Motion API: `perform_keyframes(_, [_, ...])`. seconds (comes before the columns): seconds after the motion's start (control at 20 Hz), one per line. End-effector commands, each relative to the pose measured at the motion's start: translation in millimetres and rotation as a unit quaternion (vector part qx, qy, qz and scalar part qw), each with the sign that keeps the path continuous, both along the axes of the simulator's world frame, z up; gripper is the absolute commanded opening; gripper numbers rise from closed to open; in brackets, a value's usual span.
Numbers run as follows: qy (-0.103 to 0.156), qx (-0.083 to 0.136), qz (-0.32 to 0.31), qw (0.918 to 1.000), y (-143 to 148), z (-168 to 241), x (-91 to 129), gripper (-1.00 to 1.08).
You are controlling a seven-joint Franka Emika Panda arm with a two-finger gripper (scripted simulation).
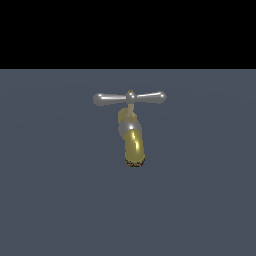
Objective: Turn on the faucet by rotating a designated handle.
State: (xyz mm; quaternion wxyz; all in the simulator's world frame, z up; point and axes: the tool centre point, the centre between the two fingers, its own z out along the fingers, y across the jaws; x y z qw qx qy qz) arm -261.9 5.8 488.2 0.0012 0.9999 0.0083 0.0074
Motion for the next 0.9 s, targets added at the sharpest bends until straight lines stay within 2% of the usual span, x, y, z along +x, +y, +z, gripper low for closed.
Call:
perform_keyframes(0.0, [0.0,0.0,0.0,1.0,0.0,0.0,0.0,-1.0])
perform_keyframes(0.4, [0.0,0.0,0.018,0.9998,-6.1,-6.1,1.3,-1.0])
perform_keyframes(0.85, [0.001,-0.001,0.08,0.9968,-27.2,-27.5,7.8,-1.0])
